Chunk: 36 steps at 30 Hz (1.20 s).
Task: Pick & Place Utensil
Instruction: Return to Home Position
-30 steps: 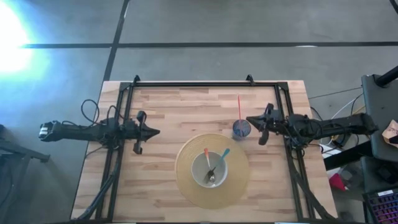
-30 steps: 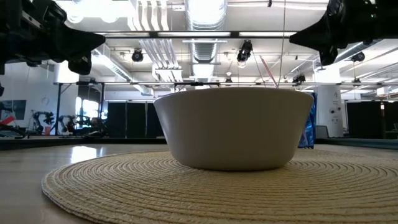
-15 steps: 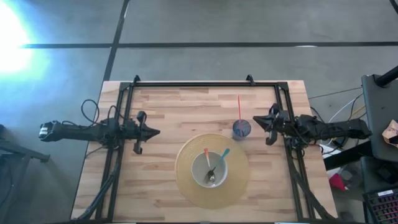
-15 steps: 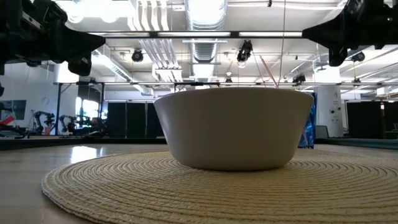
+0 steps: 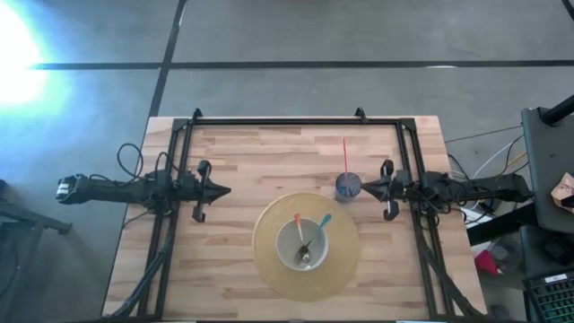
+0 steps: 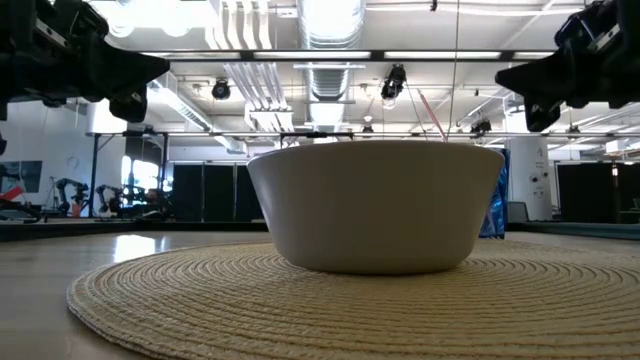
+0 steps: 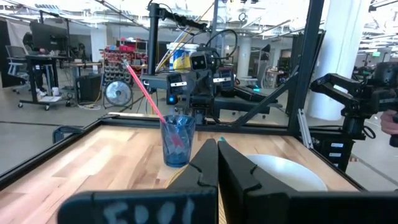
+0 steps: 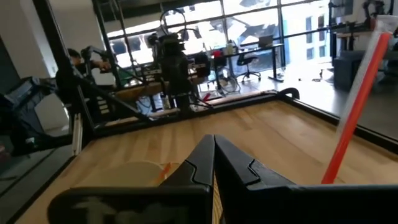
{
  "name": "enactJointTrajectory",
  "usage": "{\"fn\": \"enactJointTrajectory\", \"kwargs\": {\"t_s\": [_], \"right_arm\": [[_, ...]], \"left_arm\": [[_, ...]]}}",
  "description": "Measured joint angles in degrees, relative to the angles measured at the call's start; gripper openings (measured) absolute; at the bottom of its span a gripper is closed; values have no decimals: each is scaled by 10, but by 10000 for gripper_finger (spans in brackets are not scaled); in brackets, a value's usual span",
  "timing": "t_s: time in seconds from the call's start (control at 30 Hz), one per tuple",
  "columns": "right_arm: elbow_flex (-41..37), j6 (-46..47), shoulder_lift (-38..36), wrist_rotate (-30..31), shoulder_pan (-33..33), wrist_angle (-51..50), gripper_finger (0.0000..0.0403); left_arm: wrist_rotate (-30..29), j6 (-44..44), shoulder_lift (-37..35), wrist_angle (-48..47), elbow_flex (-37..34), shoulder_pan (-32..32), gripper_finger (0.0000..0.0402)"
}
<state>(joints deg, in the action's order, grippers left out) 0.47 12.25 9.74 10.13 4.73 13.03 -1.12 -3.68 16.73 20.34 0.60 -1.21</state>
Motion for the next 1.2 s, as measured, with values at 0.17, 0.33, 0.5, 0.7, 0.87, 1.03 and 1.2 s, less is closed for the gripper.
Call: {"fn": "enactJointTrajectory", "kwargs": {"t_s": [0.17,0.33,0.5,0.7,0.87,1.03,1.2], "right_arm": [[0,-55,0,-2,0,-32,8],[0,-92,1,-2,0,-81,8],[0,-65,1,-1,0,-85,8],[0,-54,1,-1,0,-85,8],[0,-54,1,-1,0,-85,9],[0,-54,2,-1,0,-85,9],[0,-54,2,-1,0,-85,9]], "left_arm": [[0,0,0,0,0,0,0],[0,0,0,0,0,0,0],[0,0,0,0,0,0,0],[0,0,0,0,0,0,0],[0,0,0,0,0,0,0],[0,0,0,0,0,0,0],[0,0,0,0,0,0,0]]}}
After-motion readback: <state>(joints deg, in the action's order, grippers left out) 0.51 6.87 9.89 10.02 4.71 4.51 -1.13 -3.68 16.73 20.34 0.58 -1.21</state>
